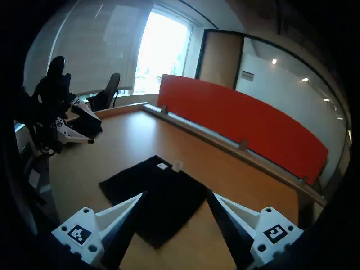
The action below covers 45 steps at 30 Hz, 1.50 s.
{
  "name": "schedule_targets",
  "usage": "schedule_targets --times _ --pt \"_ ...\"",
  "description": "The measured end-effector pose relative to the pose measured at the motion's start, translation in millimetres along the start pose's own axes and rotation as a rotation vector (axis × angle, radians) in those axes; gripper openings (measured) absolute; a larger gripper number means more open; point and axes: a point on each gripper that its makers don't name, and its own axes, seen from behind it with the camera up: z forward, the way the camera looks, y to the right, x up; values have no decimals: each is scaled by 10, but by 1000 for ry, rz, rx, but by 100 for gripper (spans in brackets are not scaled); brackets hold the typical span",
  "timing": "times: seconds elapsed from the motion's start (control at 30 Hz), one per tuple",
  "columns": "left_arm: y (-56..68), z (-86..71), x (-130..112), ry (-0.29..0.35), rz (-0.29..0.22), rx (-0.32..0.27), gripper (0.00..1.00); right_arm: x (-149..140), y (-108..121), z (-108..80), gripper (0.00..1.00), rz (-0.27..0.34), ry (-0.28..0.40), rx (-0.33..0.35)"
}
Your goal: Fold towel
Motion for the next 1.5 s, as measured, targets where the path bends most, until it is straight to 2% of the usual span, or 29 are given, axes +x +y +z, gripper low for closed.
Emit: schedule_targets --times 0.3,1.1,1.5 --pt "190 193 -358 -55 -10 -39 94 -404 -136 226 100 9 -53 30" --pt "404 681 -1153 -199 -19 -110 94 -1314 -417 652 100 13 -209 102" --pt "520 844 -1470 -270 -15 -148 94 -1703 -503 719 100 24 -289 135"
